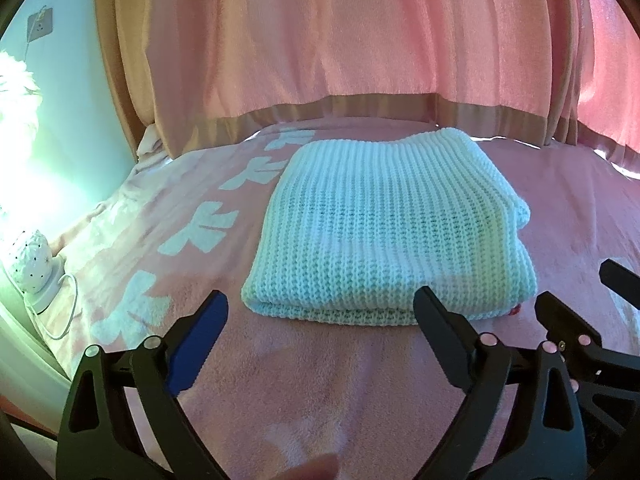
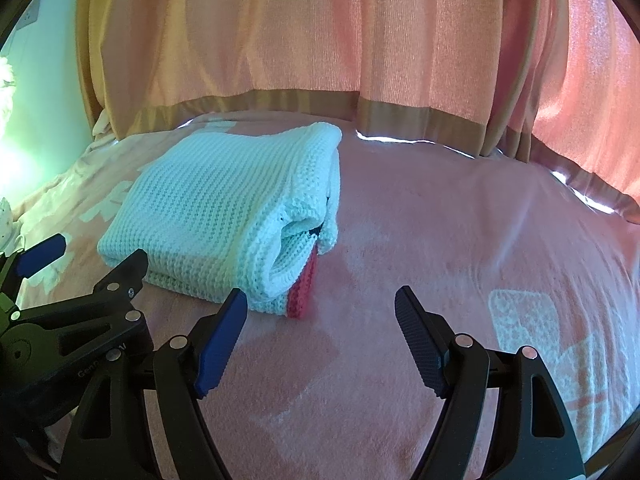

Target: Fold small clothes

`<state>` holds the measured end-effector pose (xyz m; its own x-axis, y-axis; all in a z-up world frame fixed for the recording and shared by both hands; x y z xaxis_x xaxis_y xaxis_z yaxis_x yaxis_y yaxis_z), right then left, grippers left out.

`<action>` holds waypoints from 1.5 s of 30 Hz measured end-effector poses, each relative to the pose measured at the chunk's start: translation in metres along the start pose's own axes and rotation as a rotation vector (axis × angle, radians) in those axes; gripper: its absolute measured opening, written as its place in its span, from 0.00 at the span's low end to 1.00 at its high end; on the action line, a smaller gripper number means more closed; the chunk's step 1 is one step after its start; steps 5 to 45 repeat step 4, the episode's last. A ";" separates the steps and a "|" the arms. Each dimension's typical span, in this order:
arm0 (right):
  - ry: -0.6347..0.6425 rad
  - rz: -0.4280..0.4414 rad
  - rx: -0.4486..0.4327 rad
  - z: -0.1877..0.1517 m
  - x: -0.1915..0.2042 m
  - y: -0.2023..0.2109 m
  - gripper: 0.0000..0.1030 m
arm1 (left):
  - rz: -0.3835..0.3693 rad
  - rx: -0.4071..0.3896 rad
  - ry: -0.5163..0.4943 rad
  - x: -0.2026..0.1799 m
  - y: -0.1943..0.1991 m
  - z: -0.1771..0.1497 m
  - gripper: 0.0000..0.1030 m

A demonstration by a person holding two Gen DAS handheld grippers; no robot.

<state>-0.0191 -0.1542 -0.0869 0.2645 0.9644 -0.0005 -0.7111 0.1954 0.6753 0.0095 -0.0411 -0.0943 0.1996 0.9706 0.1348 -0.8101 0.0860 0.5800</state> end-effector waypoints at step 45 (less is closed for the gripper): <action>0.001 -0.001 0.002 0.000 0.000 -0.001 0.72 | -0.005 0.004 0.002 -0.002 0.000 -0.001 0.85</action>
Point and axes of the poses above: each gripper's, at about its wrist camera, not at the fingertips, and y roughly against the way its jaws point, x to its left, z to its top, the point moved 7 cm from there along -y, roughly the way its jaws point, and after that the axes turned 2 degrees about -z, right-handed, at the moved point
